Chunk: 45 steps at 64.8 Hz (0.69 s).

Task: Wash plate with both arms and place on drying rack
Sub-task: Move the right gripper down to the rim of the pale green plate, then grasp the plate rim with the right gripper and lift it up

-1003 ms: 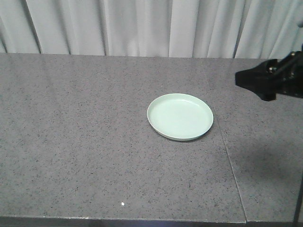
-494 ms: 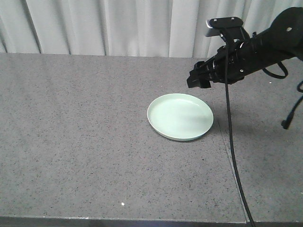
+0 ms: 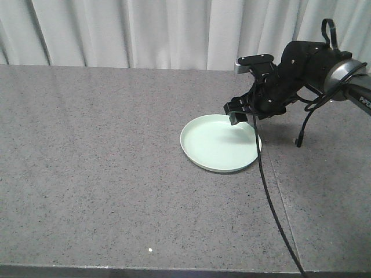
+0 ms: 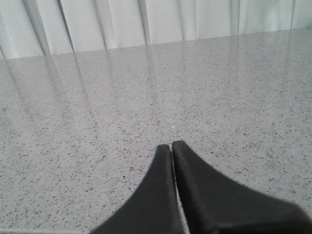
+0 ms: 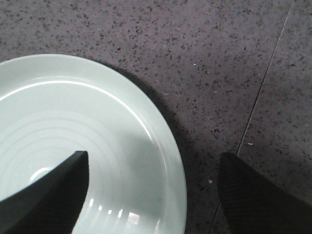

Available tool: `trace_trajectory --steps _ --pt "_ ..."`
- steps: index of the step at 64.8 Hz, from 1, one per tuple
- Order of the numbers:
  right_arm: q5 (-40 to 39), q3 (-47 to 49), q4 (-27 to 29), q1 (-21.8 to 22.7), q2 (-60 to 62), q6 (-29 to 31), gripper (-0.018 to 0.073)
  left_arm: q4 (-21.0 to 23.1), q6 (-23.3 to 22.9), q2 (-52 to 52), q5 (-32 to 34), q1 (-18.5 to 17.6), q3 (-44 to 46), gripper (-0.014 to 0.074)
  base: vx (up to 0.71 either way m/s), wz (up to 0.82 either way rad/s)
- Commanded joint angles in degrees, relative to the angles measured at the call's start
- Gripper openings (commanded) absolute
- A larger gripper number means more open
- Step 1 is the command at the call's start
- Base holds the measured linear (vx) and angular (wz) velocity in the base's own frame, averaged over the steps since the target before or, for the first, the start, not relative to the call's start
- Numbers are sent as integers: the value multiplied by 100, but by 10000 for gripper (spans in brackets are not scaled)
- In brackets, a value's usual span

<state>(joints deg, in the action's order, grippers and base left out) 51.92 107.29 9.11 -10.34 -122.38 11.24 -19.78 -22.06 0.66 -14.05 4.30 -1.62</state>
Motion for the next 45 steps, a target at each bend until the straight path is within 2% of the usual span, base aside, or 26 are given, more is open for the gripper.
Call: trace_trajectory --steps 1,30,37,45 --pt "-70 310 -135 41 193 -101 540 -27 -43 85 363 -1 157 -6 0 0" --pt "263 323 -405 58 -93 -115 517 -27 -43 85 363 -1 157 -6 0 0" --pt "360 323 -459 58 -92 -115 451 -27 -43 85 363 -1 157 -6 0 0" --pt "442 323 -487 58 -92 -115 302 -27 -43 85 363 -1 157 -6 0 0"
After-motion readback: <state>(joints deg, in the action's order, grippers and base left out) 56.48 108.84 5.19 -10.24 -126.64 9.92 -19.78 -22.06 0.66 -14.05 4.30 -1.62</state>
